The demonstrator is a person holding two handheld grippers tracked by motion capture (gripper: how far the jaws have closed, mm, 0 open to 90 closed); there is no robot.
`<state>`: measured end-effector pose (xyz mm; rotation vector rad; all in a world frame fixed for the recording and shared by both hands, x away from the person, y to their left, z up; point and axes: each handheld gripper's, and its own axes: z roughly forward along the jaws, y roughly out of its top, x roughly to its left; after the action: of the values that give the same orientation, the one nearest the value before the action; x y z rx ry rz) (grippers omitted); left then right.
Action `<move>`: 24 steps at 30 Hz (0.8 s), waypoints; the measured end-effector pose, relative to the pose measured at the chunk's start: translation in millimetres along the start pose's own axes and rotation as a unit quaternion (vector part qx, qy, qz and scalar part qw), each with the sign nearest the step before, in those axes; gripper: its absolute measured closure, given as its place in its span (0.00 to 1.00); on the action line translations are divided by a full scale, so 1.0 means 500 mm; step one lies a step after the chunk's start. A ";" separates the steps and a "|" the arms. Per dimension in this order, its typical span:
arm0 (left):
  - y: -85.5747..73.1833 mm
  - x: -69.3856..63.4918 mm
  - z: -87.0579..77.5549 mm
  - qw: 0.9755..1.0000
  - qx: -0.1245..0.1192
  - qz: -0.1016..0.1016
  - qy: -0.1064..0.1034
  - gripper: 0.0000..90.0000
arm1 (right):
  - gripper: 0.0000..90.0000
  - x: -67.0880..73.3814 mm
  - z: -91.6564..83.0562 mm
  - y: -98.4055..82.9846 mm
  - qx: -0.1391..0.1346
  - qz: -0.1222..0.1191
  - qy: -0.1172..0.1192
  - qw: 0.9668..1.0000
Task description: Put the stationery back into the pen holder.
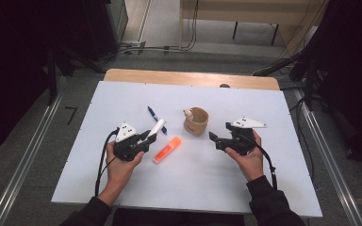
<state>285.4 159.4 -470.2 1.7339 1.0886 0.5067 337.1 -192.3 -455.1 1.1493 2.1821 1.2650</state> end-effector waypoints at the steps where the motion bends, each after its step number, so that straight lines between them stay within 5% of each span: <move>1: 0.001 -0.002 0.001 1.000 -0.001 0.001 0.000 0.80 | 0.21 0.000 0.000 0.001 -0.001 -0.001 0.000 1.000; 24: 0.012 -0.056 0.038 0.999 -0.005 0.017 -0.030 0.80 | 0.21 0.017 0.005 0.008 -0.007 -0.002 0.008 1.000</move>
<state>288.1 125.2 -469.0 1.7510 1.0146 0.4776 335.5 -182.9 -452.5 1.1335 2.1827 1.2904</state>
